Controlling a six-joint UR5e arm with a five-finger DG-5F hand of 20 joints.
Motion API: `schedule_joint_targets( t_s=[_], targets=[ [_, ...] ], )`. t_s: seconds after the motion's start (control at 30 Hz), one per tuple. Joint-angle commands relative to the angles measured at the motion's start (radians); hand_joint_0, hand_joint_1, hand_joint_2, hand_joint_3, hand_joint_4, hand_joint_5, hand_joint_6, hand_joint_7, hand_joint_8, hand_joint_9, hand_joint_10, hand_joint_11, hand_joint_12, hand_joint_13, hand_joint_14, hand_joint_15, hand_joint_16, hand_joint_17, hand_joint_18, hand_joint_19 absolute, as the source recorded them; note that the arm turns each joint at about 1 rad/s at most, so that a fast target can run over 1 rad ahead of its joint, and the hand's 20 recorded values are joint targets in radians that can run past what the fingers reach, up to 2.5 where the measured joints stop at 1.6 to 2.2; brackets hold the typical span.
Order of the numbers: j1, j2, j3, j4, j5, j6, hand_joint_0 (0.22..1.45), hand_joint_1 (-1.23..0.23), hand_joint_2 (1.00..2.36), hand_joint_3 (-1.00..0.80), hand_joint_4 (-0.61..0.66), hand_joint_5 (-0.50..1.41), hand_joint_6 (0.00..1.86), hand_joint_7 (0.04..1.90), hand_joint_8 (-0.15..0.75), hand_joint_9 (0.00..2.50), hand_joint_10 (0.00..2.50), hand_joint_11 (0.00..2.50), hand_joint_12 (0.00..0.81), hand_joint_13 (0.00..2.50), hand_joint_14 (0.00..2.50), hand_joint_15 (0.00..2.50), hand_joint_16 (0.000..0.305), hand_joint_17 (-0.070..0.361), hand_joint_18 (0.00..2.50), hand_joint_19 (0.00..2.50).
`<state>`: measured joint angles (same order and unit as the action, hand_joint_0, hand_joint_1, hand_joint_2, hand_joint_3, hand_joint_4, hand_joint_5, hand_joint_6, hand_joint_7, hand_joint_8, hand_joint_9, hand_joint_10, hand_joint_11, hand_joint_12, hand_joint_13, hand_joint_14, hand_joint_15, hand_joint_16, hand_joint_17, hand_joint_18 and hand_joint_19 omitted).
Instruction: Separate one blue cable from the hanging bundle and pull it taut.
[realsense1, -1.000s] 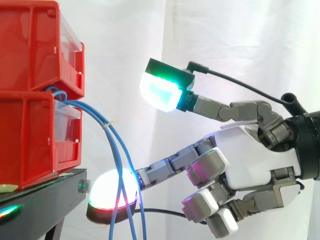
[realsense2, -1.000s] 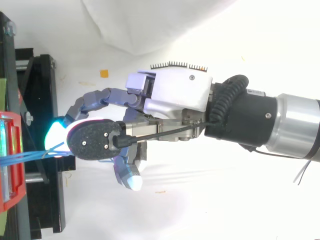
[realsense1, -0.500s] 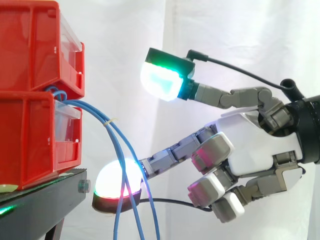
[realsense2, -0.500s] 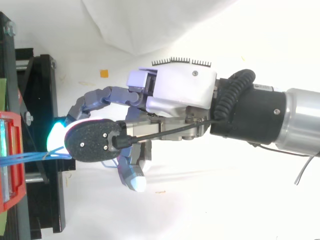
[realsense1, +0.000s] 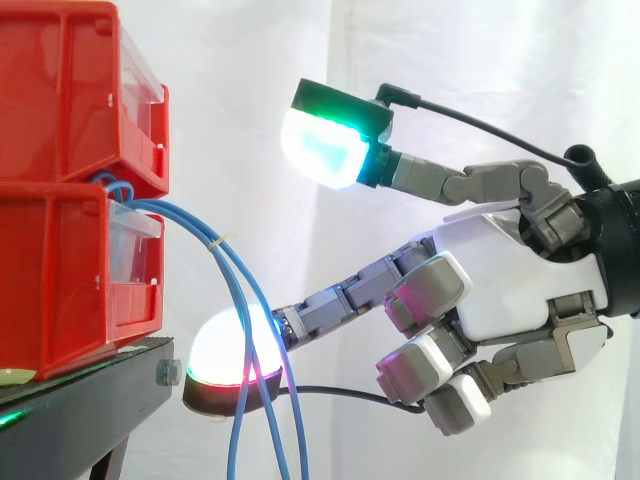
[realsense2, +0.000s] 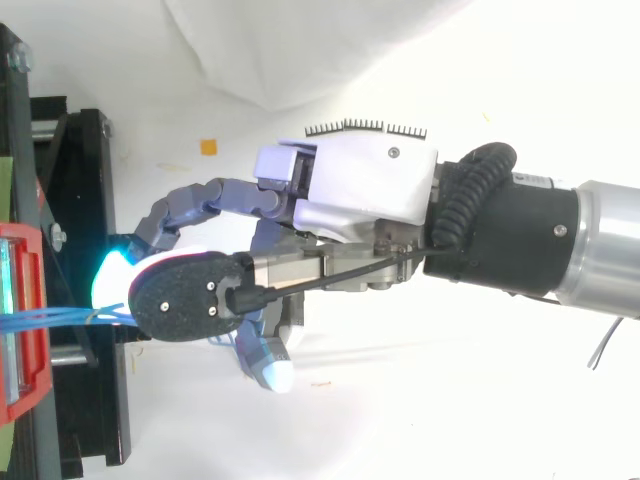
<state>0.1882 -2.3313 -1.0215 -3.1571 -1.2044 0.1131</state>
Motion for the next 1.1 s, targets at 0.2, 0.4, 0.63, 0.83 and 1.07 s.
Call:
schedule_joint_targets(
  t_s=[0.2,0.4,0.63,0.83,1.07],
  targets=[
    [0.005,0.000,0.000,0.032,0.043,-0.073,0.36,-0.40,1.00,-0.50,0.25,-0.15,0.50,0.74,0.341,1.58,0.04,0.80,0.418,1.36,0.03,0.77,0.099,0.222,1.31,0.51],
    [0.014,0.000,0.018,0.055,0.083,-0.093,0.36,-0.40,1.00,-0.50,0.24,-0.15,0.50,0.74,0.341,1.58,0.04,0.80,0.419,1.36,0.02,0.77,0.099,0.222,1.31,0.51],
    [0.028,0.000,0.028,0.048,0.103,-0.089,0.36,-0.40,1.00,-0.50,0.25,-0.15,0.50,0.74,0.341,1.58,0.03,0.80,0.418,1.36,0.03,0.78,0.099,0.222,1.31,0.51],
    [0.042,0.000,0.026,0.034,0.108,-0.076,0.36,-0.40,1.00,-0.50,0.24,-0.15,0.50,0.74,0.335,1.58,0.04,0.80,0.420,1.36,0.03,0.78,0.099,0.222,1.31,0.51],
    [0.056,0.000,-0.005,0.052,0.144,-0.079,0.37,-0.40,1.00,-0.50,0.24,-0.15,0.50,0.74,0.332,1.58,0.04,0.80,0.419,1.36,0.03,0.78,0.099,0.222,1.31,0.51]
  ],
)
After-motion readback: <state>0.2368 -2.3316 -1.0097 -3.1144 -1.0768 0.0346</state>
